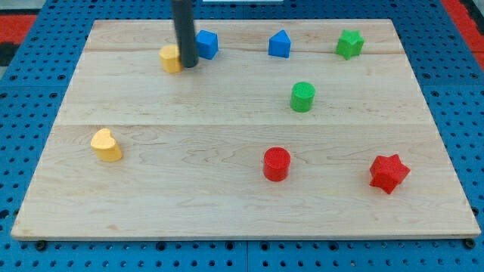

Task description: Slightly push the yellow hexagon towards the top of the board

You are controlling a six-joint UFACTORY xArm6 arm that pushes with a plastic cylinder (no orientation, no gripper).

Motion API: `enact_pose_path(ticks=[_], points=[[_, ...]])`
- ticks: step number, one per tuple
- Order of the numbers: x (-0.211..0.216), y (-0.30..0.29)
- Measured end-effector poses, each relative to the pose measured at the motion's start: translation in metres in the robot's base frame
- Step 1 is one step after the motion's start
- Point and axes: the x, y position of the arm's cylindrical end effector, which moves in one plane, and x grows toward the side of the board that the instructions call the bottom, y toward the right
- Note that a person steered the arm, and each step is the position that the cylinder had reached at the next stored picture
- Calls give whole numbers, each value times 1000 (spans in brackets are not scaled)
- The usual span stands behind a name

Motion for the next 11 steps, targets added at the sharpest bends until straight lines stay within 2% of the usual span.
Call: enact_pose_path(ticks=[1,2,3,4,6,8,11], points=[[1,-50],[50,-51],[53,-79],[35,-103],[28,-97],[3,-96],[-17,-70]])
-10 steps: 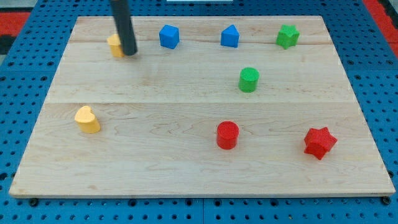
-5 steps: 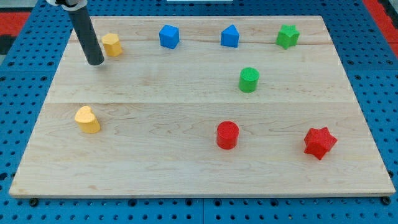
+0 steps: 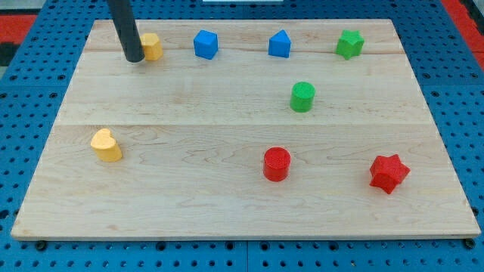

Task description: Slightly push the yellow hexagon towards the top of the board

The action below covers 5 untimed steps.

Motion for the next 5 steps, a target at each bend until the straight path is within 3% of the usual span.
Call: enact_pose_path(ticks=[1,5], points=[[1,2],[275,22]])
